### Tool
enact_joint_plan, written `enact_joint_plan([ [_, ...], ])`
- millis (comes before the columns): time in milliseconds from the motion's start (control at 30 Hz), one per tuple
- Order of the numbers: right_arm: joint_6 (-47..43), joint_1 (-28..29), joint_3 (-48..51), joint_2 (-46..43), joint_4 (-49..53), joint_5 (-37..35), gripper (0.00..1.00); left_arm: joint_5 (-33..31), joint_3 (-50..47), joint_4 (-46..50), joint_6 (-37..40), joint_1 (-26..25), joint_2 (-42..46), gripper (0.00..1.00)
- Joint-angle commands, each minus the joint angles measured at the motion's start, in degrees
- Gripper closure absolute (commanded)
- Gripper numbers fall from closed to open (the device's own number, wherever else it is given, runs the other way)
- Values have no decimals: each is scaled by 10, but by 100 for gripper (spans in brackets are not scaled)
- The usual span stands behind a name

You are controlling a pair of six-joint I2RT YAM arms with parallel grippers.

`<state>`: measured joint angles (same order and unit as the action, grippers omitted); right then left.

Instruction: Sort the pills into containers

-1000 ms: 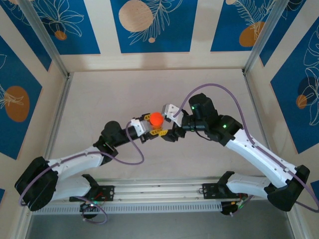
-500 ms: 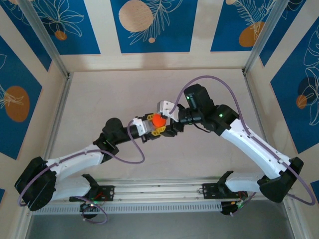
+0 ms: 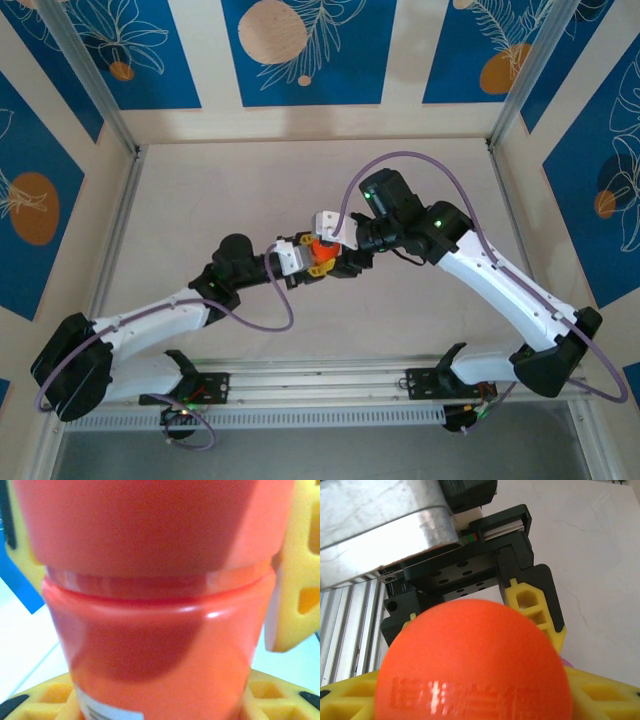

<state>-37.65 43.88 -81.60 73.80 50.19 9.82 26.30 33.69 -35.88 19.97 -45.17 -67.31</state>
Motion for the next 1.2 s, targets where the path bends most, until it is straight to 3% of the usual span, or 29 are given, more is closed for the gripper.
enact_joint_plan([
  [0, -7, 7, -15, 10, 14, -1, 37, 1, 23, 2, 15, -10, -4, 100],
  [100, -5, 9, -14, 15, 7, 5, 42, 1, 27, 11, 19, -13, -7, 100],
  [233, 1, 9, -8, 14, -2, -3, 64, -1, 27, 16, 22, -15, -7, 100],
  [367, 12, 3, 11, -2, -15, 3, 73, -11, 25, 21, 24, -15, -3, 100],
  [567, 52, -18, 36, -30, -48, 15, 79, -30, 16, 5, 19, -16, -3, 77],
  [833, 90, -48, 56, -45, -73, 22, 82, -59, 6, -15, 12, -15, -3, 60],
  [967, 101, -57, 63, -51, -83, 22, 86, -74, 3, -18, 12, -16, 0, 57],
  [1133, 118, -73, 66, -55, -90, 21, 92, -92, -4, -26, 13, -15, 2, 26],
  [1167, 120, -76, 66, -55, -90, 21, 92, -94, -5, -28, 12, -15, 2, 3],
])
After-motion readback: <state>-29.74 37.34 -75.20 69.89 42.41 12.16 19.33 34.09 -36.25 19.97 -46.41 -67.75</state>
